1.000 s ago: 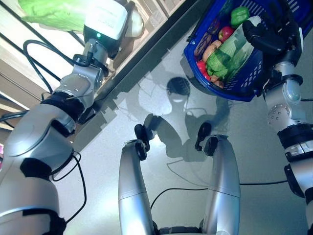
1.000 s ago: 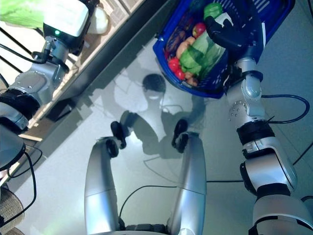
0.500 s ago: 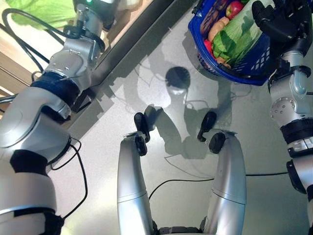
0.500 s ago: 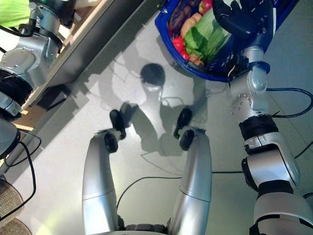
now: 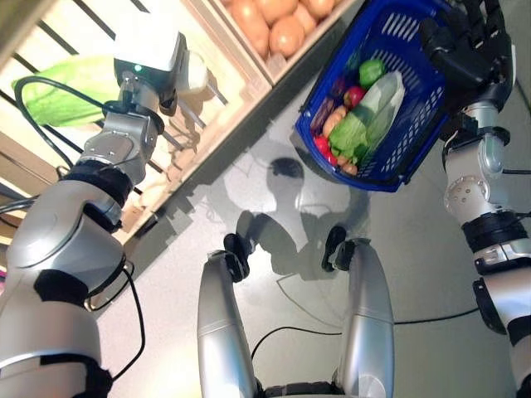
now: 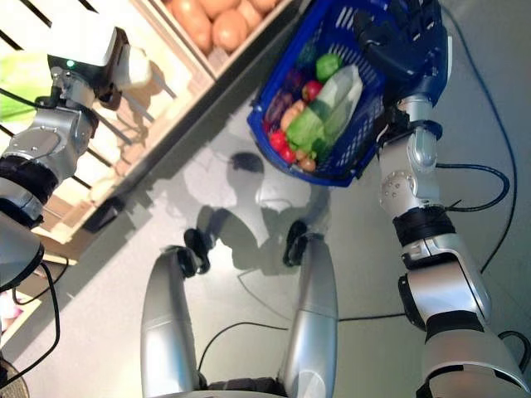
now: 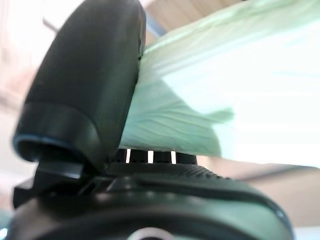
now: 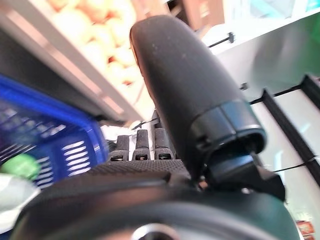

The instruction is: Put vegetables into the basket

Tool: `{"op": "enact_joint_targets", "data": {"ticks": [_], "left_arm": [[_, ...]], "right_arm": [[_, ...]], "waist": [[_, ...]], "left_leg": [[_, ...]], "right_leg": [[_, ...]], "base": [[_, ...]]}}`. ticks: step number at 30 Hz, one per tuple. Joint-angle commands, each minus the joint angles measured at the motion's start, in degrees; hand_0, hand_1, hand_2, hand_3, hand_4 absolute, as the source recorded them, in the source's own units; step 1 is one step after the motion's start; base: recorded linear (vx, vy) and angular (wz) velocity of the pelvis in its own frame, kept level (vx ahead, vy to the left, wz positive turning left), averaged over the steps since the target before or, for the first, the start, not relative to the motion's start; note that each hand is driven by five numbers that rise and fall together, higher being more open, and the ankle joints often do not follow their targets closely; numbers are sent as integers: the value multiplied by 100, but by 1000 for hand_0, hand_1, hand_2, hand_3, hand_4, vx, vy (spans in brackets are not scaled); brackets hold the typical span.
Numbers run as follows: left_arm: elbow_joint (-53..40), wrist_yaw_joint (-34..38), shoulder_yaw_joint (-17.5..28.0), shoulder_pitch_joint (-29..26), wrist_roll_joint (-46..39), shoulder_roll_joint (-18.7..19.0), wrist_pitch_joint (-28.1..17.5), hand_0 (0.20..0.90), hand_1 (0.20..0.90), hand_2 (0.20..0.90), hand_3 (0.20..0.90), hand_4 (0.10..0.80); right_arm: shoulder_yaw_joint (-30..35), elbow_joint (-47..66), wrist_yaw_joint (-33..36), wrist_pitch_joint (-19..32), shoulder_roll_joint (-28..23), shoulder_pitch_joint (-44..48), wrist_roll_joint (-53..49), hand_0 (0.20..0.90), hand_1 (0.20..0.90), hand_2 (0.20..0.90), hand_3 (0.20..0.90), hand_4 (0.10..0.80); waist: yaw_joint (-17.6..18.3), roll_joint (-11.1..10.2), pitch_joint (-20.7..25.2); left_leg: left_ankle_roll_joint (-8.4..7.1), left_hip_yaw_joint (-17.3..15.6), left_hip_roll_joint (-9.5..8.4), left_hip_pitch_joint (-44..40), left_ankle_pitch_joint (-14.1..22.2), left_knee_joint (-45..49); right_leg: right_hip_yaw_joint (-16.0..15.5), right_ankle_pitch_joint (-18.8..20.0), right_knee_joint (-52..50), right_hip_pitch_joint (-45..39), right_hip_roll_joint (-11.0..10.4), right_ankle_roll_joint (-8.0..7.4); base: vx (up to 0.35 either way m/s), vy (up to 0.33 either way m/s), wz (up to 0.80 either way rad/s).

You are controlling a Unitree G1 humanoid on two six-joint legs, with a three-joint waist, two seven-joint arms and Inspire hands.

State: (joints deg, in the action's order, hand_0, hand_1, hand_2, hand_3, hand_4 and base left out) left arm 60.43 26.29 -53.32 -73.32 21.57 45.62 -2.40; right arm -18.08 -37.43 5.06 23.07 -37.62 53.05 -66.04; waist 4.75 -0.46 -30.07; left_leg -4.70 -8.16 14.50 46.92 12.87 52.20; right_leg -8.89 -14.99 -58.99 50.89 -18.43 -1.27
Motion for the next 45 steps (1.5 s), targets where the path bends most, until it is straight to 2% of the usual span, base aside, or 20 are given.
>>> {"op": "enact_joint_targets", "data": {"ticks": [1, 2, 4, 8, 10, 11, 12, 13, 15, 16, 17, 18, 20, 23, 28, 34, 40, 45], "left_arm": [[-223, 618, 564, -163, -611, 648, -471, 300, 300, 300, 300, 400], [-448, 600, 965, 264, -854, 661, -761, 300, 300, 300, 300, 400], [-716, 449, 1469, 796, -1162, 622, -1101, 300, 300, 300, 300, 400], [-1304, 49, 2275, 1588, -1995, 463, -1514, 300, 300, 300, 300, 400], [-1464, -152, 2583, 1819, -2350, 231, -1686, 300, 300, 300, 300, 400], [-1562, -421, 2818, 1968, -2835, 29, -1834, 300, 300, 300, 300, 400], [-1593, -499, 2883, 2008, -2897, -39, -1845, 300, 300, 300, 300, 400], [-1784, -741, 3062, 2214, -3454, -275, -1941, 300, 300, 300, 300, 400], [-2023, -966, 3243, 2480, -3964, -509, -1997, 300, 300, 300, 300, 400], [-2245, -1250, 3400, 2766, -4509, -760, -2045, 300, 300, 300, 300, 400], [-2302, -1350, 3435, 2837, -4616, -828, -2033, 300, 300, 300, 300, 400], [-2513, -1618, 3554, 3122, -5066, -1111, -2032, 300, 300, 300, 300, 400], [-2677, -1979, 3673, 3336, -5477, -1361, -2020, 300, 300, 300, 300, 400], [-2951, -2489, 3727, 3667, -6102, -1958, -1881, 300, 300, 300, 300, 400], [-3325, -2862, 3633, 3946, -6595, -2416, -1604, 300, 300, 300, 300, 400], [-3688, -3085, 3441, 4197, -6768, -2729, -1504, 300, 300, 300, 300, 400], [-4008, -3382, 3208, 4313, -7006, -3003, -1449, 300, 300, 300, 300, 400], [-4269, -3809, 3025, 4423, -7089, -3197, -1545, 300, 300, 300, 300, 400]], "right_arm": [[791, 699, -320, 349, -91, -182, 191, 900, 900, 900, 900, 800], [865, 865, -338, 208, 11, -508, 273, 900, 900, 900, 900, 800], [939, 1013, -428, 54, 198, -863, 385, 900, 900, 900, 900, 800], [906, 1311, -601, -200, 449, -1231, 738, 900, 900, 900, 900, 800], [802, 1344, -900, -424, 554, -1245, 708, 900, 900, 900, 900, 800], [679, 1311, -1285, -814, 639, -1242, 720, 900, 900, 900, 900, 800], [634, 1289, -1406, -974, 669, -1240, 716, 900, 900, 900, 900, 800], [407, 1278, -1679, -1348, 790, -1305, 742, 900, 900, 900, 900, 800], [236, 1308, -1909, -1644, 902, -1426, 799, 900, 900, 900, 900, 800], [97, 1324, -2179, -1886, 1027, -1570, 868, 900, 900, 900, 900, 800], [47, 1345, -2218, -1968, 1061, -1601, 879, 900, 900, 900, 900, 800], [-84, 1395, -2339, -2131, 1186, -1744, 929, 900, 900, 900, 900, 800], [-175, 1435, -2504, -2347, 1255, -1819, 952, 900, 900, 900, 900, 800], [-374, 1378, -2717, -2730, 1470, -1827, 964, 900, 900, 900, 900, 800], [-491, 1446, -2940, -3089, 1622, -1893, 1085, 900, 900, 900, 900, 800], [-640, 1441, -2925, -3272, 1734, -1955, 1282, 900, 900, 900, 900, 800], [-713, 1405, -2919, -3302, 1960, -1991, 1169, 900, 900, 900, 900, 800], [-777, 1472, -2888, -3671, 2139, -2086, 1146, 900, 900, 900, 900, 800]], "waist": [[-82, 95, 78], [-94, 80, 271], [-138, 53, 532], [-231, -9, 935], [-277, -17, 1065], [-310, -14, 1180], [-316, -13, 1205], [-351, -18, 1336], [-372, -31, 1443], [-396, -43, 1575], [-399, -52, 1617], [-421, -79, 1784], [-429, -93, 1894], [-459, -128, 2208], [-497, -149, 2473], [-556, -204, 2627], [-573, -205, 2685], [-583, -226, 2703]], "left_leg": [[-238, -8, 154, -750, 57, -345], [-204, -47, 108, -1070, 5, -551], [-159, -76, 18, -1469, -37, -815], [-124, -176, -146, -2260, -114, -1417], [-143, -228, -185, -2554, -108, -1615], [-167, -276, -196, -2783, -129, -1811], [-125, -328, -199, -2810, -278, -1931], [-135, -393, -243, -3110, -381, -2242], [-149, -438, -290, -3404, -535, -2598], [-154, -481, -339, -3716, -699, -2977], [-154, -494, -355, -3806, -740, -3087], [-155, -532, -408, -4116, -873, -3467], [-164, -546, -443, -4380, -974, -3771], [-173, -592, -493, -4888, -1153, -4368], [-190, -580, -517, -5301, -1379, -5062], [-186, -613, -508, -5599, -1462, -5480], [-172, -574, -505, -5743, -1474, -5676], [-158, -512, -503, -5818, -1437, -5720]], "right_leg": [[12, 215, 722, -912, -18, -392], [-18, 239, 920, -1237, -24, -379], [-96, 253, 1182, -1661, -53, -374], [-323, 251, 1781, -2555, -88, -386], [-412, 235, 2004, -2893, -86, -404], [-501, 244, 2207, -3149, -64, -403], [-565, 378, 2335, -3186, -60, -350], [-657, 449, 2612, -3463, -18, -364], [-756, 569, 2973, -3764, 43, -398], [-852, 707, 3368, -4095, 120, -443], [-872, 753, 3504, -4188, 149, -458], [-935, 878, 3938, -4532, 267, -493], [-961, 988, 4300, -4821, 347, -521], [-1000, 1195, 4976, -5376, 511, -554], [-1034, 1457, 5591, -5771, 625, -632], [-1107, 1627, 5950, -6020, 688, -691], [-1128, 1621, 6030, -6130, 780, -663], [-1117, 1586, 6039, -6205, 823, -638]], "base": [[169, -40, -2], [205, -45, -1], [216, -46, 6], [169, -22, 15], [101, -29, 9], [-10, -32, 0], [4, -53, -5], [-14, -50, 3], [60, -60, 17], [72, -54, 12], [139, -74, 7], [133, -58, 3], [127, -57, 6], [151, -62, 6], [65, -44, 1], [38, -57, -1], [33, -32, 1], [13, -11, 0]]}}
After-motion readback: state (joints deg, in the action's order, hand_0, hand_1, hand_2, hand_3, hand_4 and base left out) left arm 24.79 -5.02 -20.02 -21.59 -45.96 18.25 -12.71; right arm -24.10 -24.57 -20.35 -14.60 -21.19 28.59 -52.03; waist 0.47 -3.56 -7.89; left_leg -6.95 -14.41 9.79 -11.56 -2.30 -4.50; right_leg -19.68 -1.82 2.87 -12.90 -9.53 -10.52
